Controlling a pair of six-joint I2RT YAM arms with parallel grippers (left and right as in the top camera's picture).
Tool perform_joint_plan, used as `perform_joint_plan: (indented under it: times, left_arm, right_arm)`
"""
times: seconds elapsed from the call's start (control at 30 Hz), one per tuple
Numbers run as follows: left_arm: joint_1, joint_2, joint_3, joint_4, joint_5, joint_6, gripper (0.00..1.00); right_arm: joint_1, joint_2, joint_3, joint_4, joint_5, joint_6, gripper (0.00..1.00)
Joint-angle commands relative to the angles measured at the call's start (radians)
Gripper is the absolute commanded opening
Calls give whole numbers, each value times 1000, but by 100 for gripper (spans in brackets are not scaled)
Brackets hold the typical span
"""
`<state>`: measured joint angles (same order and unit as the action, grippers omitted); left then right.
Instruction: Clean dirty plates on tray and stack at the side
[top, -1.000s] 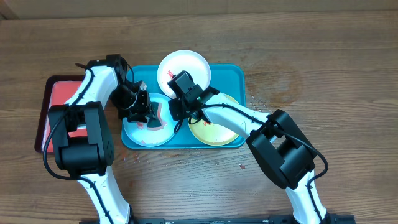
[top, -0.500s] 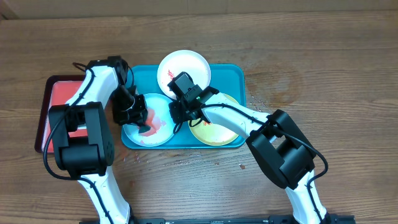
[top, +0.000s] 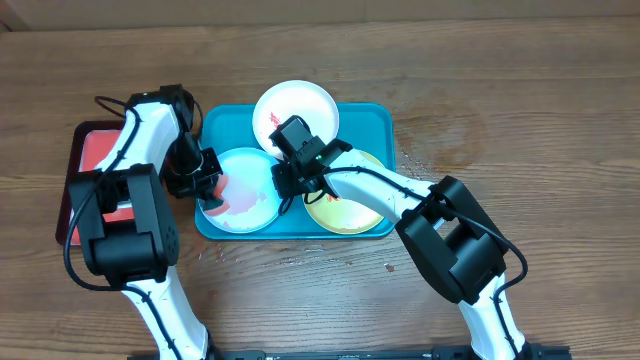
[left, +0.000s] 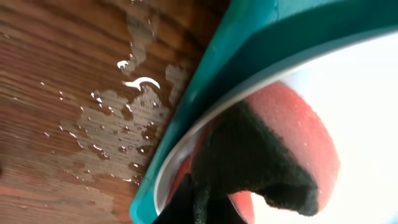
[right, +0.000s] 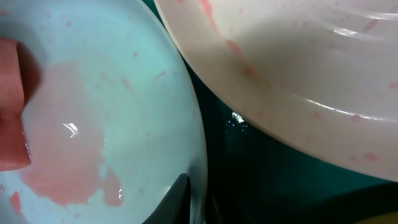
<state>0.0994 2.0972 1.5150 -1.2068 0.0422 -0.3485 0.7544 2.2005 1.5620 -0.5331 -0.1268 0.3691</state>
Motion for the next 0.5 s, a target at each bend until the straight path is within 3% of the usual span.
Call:
perform_joint_plan:
  times: [0.0, 0.47]
  left_arm:
    - [-3, 8, 23, 30, -88, -57, 4]
    - [-3, 8, 23, 124, -148, -109, 4]
  right_arm:
    - [-1, 21, 14, 1, 13, 0, 11]
    - [11, 21, 14, 8, 13, 1, 13]
